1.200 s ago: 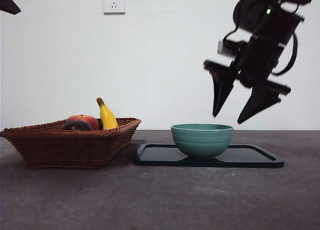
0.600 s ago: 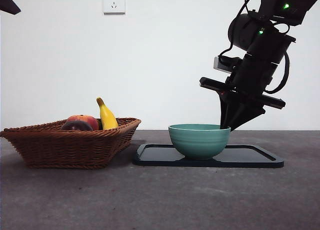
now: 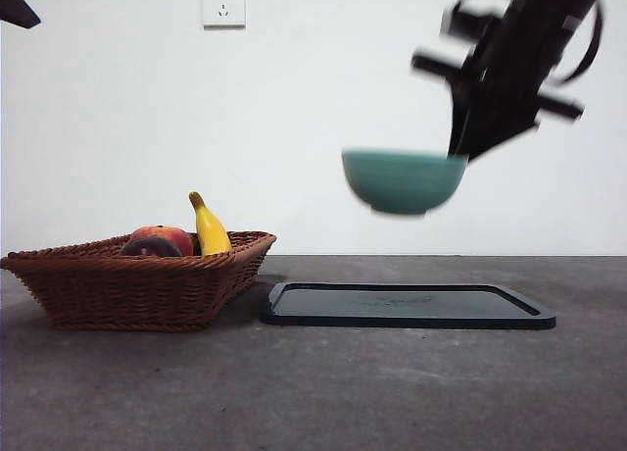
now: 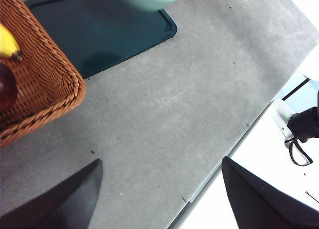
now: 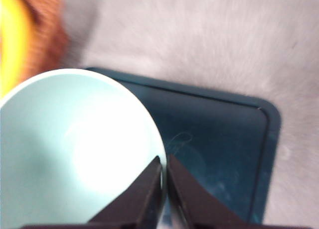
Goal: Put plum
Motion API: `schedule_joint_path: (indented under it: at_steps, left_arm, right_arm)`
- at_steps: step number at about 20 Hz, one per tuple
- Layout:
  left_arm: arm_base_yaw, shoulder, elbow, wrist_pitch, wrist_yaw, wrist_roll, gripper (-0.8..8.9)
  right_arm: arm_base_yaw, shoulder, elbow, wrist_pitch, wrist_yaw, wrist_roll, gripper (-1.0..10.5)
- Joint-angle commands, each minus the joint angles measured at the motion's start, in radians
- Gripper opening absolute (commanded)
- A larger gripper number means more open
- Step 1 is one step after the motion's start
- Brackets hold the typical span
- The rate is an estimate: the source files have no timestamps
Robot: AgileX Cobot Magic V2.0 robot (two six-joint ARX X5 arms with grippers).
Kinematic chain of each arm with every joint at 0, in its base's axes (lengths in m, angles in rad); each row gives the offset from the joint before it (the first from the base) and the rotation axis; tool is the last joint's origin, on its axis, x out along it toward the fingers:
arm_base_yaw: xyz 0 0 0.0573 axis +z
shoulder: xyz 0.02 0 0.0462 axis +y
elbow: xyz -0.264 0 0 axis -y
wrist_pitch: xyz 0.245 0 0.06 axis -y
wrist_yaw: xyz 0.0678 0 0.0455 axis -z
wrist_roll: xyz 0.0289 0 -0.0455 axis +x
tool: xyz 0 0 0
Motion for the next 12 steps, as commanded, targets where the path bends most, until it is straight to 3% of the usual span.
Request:
schedule_joint_path:
  at_steps: [1, 7, 12]
  left_arm:
    - [-0.003, 0.006, 0.008, 0.008, 0.004, 0.011, 3.74]
    - [-0.003, 0.006, 0.008, 0.007, 0.004, 0.011, 3.74]
    - [-0.003, 0.006, 0.008, 0.008, 0.004, 0.011, 3.74]
  right_arm:
    - [0.018, -0.077, 0.020, -0.062, -0.022, -0.039, 0.1]
    - [0.111, -0.307, -0.003, -0.241, -0.019, -0.071, 0.1]
    - [0.199, -0.426, -0.189, -0.192, -0.014, -0.068, 0.1]
